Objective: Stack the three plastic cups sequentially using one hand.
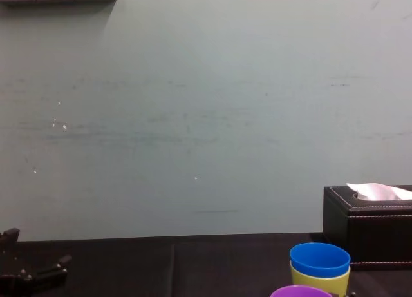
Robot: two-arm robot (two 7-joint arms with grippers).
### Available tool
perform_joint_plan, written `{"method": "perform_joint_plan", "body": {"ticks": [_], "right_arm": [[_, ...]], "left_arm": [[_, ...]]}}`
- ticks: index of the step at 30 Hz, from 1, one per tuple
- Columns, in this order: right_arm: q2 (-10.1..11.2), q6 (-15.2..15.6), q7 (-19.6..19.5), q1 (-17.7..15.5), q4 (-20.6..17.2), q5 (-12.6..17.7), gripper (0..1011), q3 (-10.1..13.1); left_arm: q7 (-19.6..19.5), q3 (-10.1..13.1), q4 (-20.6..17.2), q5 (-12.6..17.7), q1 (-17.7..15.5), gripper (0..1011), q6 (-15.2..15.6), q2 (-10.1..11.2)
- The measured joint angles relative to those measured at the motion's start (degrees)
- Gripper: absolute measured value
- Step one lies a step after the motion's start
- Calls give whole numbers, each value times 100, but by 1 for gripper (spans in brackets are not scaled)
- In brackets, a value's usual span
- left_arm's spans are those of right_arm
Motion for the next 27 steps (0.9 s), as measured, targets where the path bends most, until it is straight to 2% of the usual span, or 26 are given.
{"method": "perform_joint_plan", "body": {"ticks": [16, 27], "right_arm": [[-225, -23, 27, 241, 291, -13, 1004, -71], [-215, -20, 30, 231, 283, -11, 997, -68]], "left_arm": [[0, 0, 0, 0, 0, 1011, 0, 0], [0, 0, 0, 0, 0, 1012, 0, 0]]}}
